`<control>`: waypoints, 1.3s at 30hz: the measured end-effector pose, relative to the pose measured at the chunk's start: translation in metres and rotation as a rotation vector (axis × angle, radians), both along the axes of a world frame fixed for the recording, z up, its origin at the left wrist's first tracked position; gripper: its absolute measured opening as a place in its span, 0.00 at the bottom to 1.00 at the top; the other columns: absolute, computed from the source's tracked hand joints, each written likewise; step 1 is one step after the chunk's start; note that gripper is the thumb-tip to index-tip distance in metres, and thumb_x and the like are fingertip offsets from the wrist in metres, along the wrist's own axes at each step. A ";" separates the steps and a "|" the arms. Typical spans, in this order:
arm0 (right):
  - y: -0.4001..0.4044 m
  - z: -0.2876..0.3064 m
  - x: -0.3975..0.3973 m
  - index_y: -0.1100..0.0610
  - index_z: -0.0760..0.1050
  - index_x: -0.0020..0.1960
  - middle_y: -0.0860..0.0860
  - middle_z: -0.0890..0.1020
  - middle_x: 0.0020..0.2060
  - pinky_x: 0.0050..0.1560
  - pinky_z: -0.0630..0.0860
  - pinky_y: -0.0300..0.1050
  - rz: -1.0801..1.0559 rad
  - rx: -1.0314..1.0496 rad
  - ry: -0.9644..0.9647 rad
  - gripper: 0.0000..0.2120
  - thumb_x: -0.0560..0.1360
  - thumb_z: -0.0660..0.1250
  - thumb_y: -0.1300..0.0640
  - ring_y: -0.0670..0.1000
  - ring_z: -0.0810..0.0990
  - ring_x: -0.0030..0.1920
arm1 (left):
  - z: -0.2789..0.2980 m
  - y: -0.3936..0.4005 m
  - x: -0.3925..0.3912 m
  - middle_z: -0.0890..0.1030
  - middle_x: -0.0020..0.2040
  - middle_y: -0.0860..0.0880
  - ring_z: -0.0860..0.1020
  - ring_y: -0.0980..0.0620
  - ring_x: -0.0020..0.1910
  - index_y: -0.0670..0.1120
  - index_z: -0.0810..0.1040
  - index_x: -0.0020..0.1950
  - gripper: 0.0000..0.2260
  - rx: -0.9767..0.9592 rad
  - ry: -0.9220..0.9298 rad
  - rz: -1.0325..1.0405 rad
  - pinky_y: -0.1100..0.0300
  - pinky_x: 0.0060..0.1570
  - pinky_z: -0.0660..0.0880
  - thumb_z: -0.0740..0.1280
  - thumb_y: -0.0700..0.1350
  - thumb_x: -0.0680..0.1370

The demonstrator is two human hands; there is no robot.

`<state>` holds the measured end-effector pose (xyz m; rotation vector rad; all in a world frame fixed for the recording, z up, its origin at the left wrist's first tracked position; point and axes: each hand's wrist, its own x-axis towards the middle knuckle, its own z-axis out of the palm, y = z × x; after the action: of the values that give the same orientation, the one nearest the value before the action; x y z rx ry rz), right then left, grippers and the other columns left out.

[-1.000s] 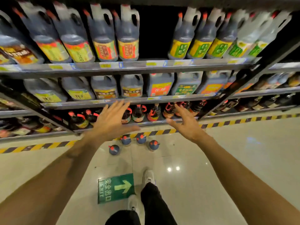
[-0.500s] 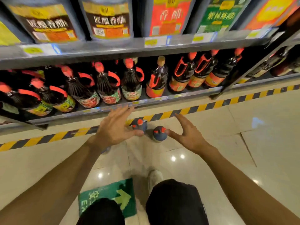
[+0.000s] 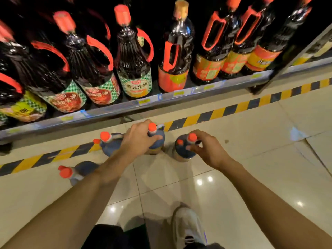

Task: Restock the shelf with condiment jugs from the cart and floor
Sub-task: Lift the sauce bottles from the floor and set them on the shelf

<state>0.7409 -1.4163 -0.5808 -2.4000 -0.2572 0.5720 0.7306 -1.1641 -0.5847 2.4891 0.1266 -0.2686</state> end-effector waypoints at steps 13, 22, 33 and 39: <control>0.006 -0.007 0.006 0.57 0.75 0.54 0.51 0.79 0.48 0.43 0.71 0.28 -0.095 0.158 -0.072 0.07 0.78 0.68 0.64 0.49 0.75 0.46 | 0.011 0.021 0.014 0.83 0.46 0.53 0.79 0.49 0.48 0.51 0.81 0.49 0.09 -0.066 0.087 -0.227 0.47 0.49 0.78 0.77 0.49 0.72; -0.004 -0.028 0.002 0.49 0.73 0.63 0.45 0.79 0.57 0.60 0.74 0.44 -0.209 0.252 -0.047 0.22 0.72 0.77 0.55 0.49 0.76 0.58 | -0.011 0.023 -0.004 0.80 0.63 0.54 0.77 0.52 0.61 0.54 0.74 0.70 0.34 -0.077 0.056 -0.067 0.57 0.58 0.73 0.82 0.52 0.66; -0.015 -0.104 -0.007 0.48 0.62 0.74 0.45 0.73 0.68 0.68 0.73 0.50 -0.305 0.451 0.286 0.44 0.65 0.82 0.60 0.51 0.73 0.68 | -0.097 0.019 -0.037 0.78 0.67 0.56 0.77 0.53 0.67 0.54 0.67 0.74 0.50 -0.529 0.200 0.185 0.53 0.62 0.78 0.84 0.56 0.56; -0.013 -0.115 0.015 0.53 0.64 0.73 0.49 0.76 0.67 0.62 0.78 0.41 -0.232 0.465 0.290 0.44 0.63 0.83 0.63 0.50 0.77 0.65 | -0.107 0.020 -0.021 0.80 0.63 0.58 0.79 0.59 0.61 0.51 0.71 0.70 0.40 -0.560 0.193 0.141 0.71 0.52 0.76 0.85 0.47 0.62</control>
<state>0.7560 -1.4297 -0.6961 -1.8406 0.0175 0.6596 0.7100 -1.1439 -0.6913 1.8871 0.2659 -0.4202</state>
